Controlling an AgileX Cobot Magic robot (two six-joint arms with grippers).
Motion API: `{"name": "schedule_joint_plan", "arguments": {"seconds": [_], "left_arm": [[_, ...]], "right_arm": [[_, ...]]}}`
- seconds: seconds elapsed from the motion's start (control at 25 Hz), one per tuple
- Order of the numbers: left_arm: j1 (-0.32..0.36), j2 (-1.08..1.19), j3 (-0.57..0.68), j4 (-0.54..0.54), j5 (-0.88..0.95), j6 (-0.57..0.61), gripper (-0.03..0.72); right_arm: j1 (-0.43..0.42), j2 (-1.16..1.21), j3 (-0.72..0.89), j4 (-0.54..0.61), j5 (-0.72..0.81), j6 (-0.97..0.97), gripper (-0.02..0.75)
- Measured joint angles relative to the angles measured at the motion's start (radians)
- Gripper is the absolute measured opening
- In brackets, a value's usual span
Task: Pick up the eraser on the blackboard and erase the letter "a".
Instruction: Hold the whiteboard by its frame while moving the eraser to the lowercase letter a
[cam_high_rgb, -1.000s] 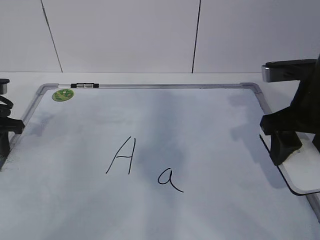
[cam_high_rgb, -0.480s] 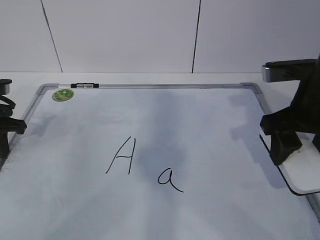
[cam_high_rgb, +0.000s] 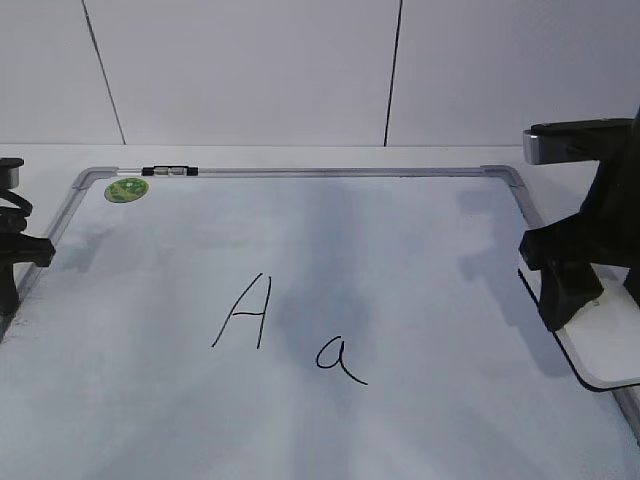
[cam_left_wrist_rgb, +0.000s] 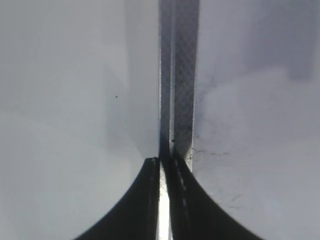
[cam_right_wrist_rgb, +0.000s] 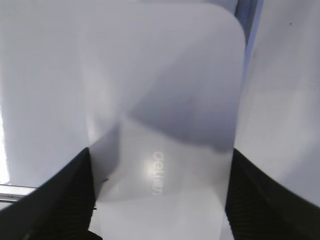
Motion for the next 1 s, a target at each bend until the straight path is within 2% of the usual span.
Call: {"name": "schedule_joint_plan", "arguments": {"seconds": [0.16, 0.32, 0.8, 1.0], "left_arm": [[0.0, 0.0, 0.0, -0.002, 0.0, 0.0, 0.013], [0.0, 0.0, 0.0, -0.002, 0.0, 0.0, 0.013], [0.0, 0.0, 0.0, -0.002, 0.0, 0.0, 0.013], [0.0, 0.0, 0.0, -0.002, 0.0, 0.0, 0.013]], "right_arm": [[0.004, 0.027, 0.0, 0.017, 0.0, -0.01, 0.562], [0.044, 0.072, -0.014, 0.017, 0.0, -0.016, 0.562], [0.181, 0.251, -0.265, 0.011, 0.0, -0.022, 0.562], [0.239, 0.309, -0.307, 0.011, 0.0, -0.03, 0.562]]}}
